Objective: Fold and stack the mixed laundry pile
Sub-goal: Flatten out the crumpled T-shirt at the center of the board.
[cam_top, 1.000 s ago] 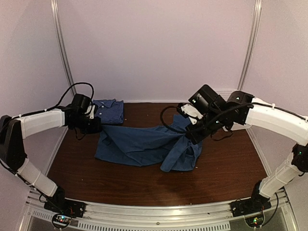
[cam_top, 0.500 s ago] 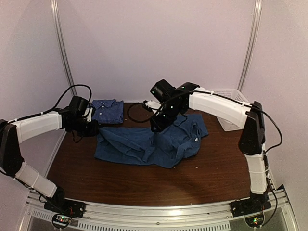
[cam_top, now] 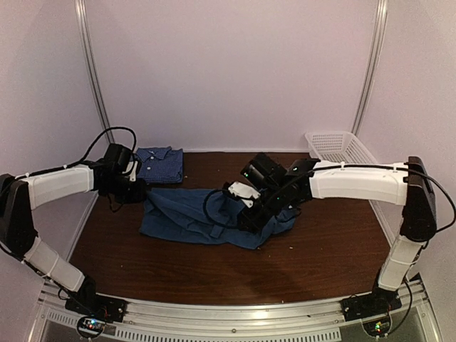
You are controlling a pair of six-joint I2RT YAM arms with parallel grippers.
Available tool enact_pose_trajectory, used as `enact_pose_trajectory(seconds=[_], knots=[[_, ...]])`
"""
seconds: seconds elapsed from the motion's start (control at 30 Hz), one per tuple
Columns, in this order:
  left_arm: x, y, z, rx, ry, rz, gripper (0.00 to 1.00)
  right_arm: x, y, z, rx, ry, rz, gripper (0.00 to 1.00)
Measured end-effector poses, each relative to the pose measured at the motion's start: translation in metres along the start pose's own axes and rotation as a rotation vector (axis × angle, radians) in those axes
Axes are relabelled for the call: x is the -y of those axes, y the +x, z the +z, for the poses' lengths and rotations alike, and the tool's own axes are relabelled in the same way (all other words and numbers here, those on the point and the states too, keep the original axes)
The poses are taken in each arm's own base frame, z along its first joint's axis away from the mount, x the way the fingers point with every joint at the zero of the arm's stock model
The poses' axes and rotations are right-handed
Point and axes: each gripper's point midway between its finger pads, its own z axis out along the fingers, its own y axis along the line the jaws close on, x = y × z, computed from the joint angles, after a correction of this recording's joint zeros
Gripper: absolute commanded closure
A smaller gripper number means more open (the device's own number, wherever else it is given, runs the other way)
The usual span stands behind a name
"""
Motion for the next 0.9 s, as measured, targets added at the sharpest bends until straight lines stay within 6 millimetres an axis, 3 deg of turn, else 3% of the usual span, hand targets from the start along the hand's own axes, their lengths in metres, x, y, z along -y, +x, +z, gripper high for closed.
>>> enact_pose_trajectory(seconds=[0.17, 0.3, 0.5, 0.67, 0.73, 0.83, 0.9], knots=[[0.000, 0.001, 0.001, -0.006, 0.003, -0.001, 1.00, -0.005, 0.041, 0.051, -0.156, 0.029, -0.091, 0.47], [0.001, 0.002, 0.002, -0.009, 0.008, -0.001, 1.00, -0.009, 0.062, 0.077, -0.250, 0.064, -0.161, 0.46], [0.001, 0.002, 0.002, -0.011, 0.011, -0.002, 1.00, 0.002, 0.082, 0.086, -0.338, 0.161, -0.229, 0.35], [0.001, 0.002, 0.003, -0.013, 0.010, -0.002, 1.00, 0.015, 0.086, 0.083, -0.365, 0.243, -0.265, 0.40], [0.001, 0.002, 0.003, -0.014, 0.010, -0.002, 1.00, 0.020, 0.089, 0.085, -0.380, 0.272, -0.273, 0.49], [0.001, 0.002, 0.003, -0.014, 0.010, -0.001, 1.00, 0.024, 0.088, 0.086, -0.383, 0.311, -0.285, 0.83], [0.001, 0.002, 0.003, -0.013, 0.010, -0.002, 1.00, 0.028, 0.090, 0.088, -0.392, 0.344, -0.300, 1.00]])
